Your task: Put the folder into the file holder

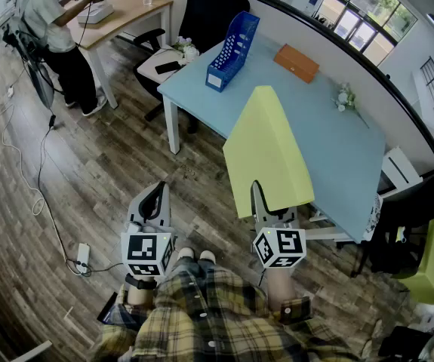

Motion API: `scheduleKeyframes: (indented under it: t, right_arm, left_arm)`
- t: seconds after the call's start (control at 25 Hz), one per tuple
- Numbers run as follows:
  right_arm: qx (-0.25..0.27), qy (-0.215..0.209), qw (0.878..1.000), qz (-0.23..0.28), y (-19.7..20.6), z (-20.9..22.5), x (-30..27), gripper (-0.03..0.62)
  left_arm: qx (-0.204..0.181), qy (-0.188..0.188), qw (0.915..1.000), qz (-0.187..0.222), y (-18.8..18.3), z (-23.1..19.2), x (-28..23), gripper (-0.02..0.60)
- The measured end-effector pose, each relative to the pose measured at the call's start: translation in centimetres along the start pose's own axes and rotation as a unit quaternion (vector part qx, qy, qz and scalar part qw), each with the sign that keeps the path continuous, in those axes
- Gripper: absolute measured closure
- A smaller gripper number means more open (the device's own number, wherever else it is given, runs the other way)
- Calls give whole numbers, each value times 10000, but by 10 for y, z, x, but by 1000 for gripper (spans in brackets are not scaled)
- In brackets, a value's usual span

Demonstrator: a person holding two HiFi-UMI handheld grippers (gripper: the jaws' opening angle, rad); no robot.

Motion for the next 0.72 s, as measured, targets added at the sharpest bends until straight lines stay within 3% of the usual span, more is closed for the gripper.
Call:
scheduleKeyframes:
  t: [0.72]
  right_arm:
    - [-172,-499,9986,4,18,35,27,434]
  left_arm:
    - [-52,-439,9990,-12,15,45,23,591]
Point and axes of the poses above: the fingertips, and each gripper's own axes: x backward along the fingers, z to its right, y out of its underside, the point moved 9 cm from there along x, backward along the fingers, and after that the axes turned 13 degrees about -z, right-handed, at the moved point
